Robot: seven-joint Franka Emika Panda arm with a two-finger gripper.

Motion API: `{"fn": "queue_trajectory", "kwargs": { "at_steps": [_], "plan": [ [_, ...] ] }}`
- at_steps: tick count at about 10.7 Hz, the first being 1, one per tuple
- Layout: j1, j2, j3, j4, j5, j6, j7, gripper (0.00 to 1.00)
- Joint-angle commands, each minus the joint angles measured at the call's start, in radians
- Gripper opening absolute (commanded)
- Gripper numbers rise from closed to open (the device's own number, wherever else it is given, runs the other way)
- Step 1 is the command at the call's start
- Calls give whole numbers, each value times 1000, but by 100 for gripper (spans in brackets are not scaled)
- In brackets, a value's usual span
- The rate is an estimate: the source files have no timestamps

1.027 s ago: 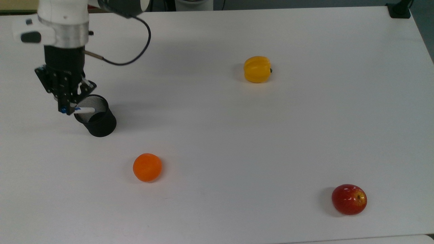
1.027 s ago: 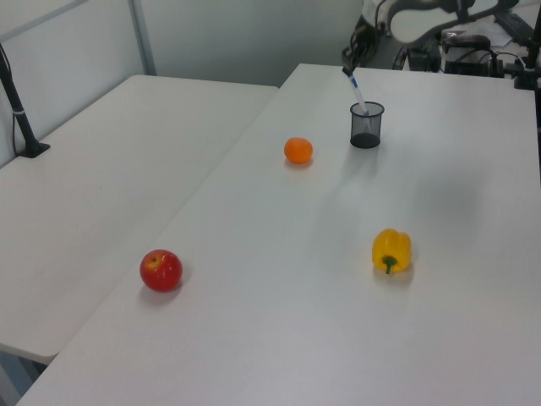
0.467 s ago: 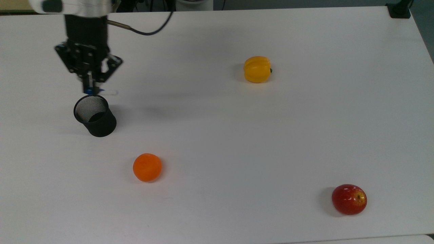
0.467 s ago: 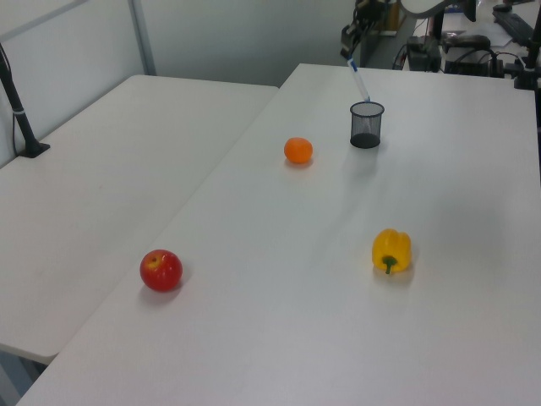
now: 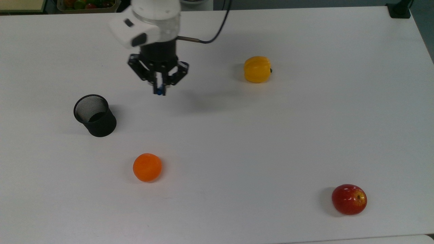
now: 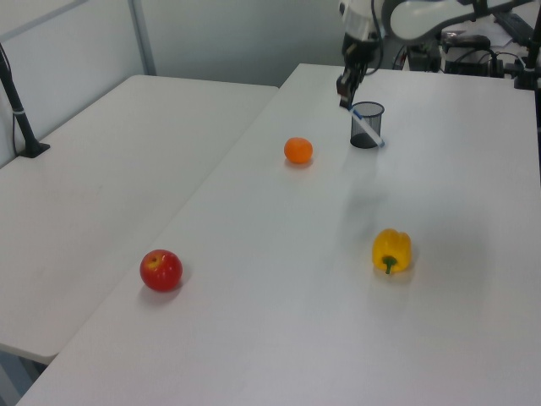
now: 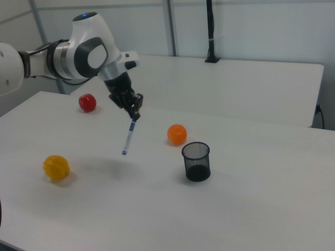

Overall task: Take marker pen
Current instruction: 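Carry the marker away from the cup and lower it to the table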

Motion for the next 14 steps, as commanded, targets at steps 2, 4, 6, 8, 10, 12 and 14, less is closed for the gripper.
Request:
{"fn": "queue_trajectory", "kwargs": {
  "at_steps": [2, 4, 6, 8, 10, 12, 14],
  "plan": [
    [95, 82, -12, -15, 12, -34, 16, 14],
    [102, 111, -12, -15, 12, -28, 16, 14],
    [104, 138, -12, -15, 12, -25, 16, 14],
    [104, 138, -10, -14, 12, -23, 16, 21],
    [104, 138, -10, -14, 12, -28, 16, 99],
    [104, 133, -10, -11, 10, -33, 8, 100],
    [107, 118, -10, -12, 10, -36, 14, 100]
  ]
}}
